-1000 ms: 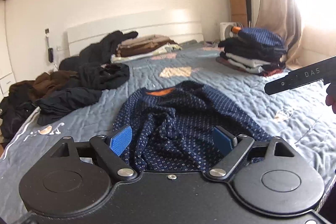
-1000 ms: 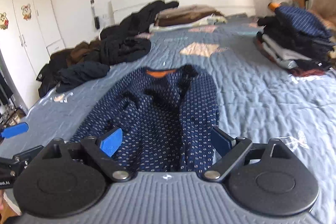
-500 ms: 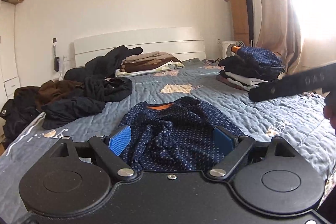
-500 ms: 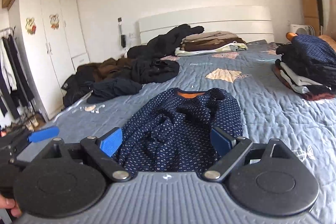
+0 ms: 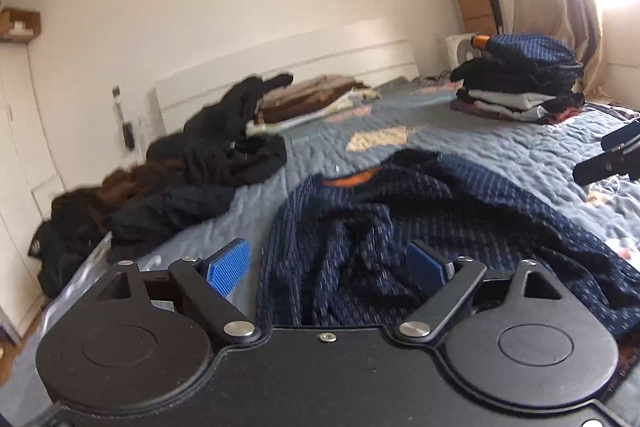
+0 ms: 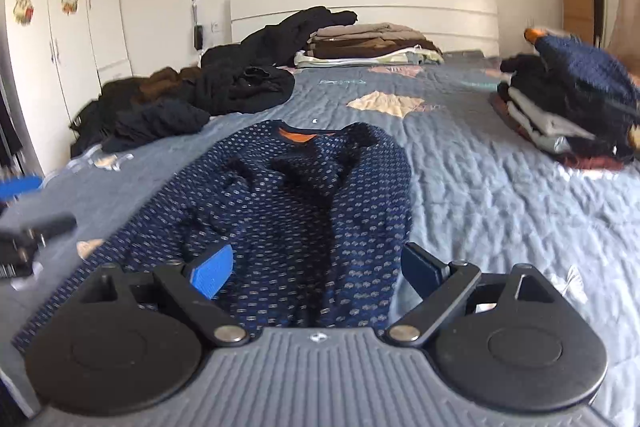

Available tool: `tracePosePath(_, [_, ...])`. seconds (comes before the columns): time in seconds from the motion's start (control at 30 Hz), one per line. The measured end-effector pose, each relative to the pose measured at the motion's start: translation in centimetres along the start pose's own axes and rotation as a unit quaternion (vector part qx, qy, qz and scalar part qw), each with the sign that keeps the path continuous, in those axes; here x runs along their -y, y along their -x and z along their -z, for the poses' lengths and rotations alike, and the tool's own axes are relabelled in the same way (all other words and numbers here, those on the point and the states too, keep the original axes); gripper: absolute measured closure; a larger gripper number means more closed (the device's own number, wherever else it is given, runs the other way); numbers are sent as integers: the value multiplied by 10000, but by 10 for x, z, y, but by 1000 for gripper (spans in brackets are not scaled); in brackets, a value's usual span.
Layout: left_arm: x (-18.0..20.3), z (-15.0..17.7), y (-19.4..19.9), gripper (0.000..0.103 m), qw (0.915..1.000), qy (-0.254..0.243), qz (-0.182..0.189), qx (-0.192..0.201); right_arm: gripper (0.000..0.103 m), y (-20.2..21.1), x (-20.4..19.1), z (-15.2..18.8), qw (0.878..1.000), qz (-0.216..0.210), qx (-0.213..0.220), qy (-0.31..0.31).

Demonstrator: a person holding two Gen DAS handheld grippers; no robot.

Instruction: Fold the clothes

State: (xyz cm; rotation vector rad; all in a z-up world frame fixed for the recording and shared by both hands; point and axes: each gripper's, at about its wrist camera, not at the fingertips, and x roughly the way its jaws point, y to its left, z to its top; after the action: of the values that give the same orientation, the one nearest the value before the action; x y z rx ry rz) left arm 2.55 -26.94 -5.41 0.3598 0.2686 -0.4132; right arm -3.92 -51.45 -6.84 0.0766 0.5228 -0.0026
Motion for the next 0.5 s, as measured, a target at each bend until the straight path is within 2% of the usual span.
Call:
tracePosePath(0.17, [1,6,-12,15,9999,26,41,-99,12,-7,-2,-5,9993,-183,112,300])
tracePosePath(0.27, [3,19,-3,15,9998,-133,59,-160,12,-14,-9,-5,9995,20,-52,323])
tracePosePath(0.37, [5,34,1,15,9996,-91,83,-252,12,-17,-15,-2,9993,145,-215,268])
tracePosePath(0.43, [9,36,-1,15,9993,-140,66,-346,12,-15,-15,4,9999,-49,-38,152])
tracePosePath(0.47, [11,34,0,15,9994,-216,75,-275,12,-14,-15,8,9998,-152,57,92])
tracePosePath(0.5, [13,33,2,15,9994,-242,100,-230,12,-18,-15,9,9998,-172,-24,1])
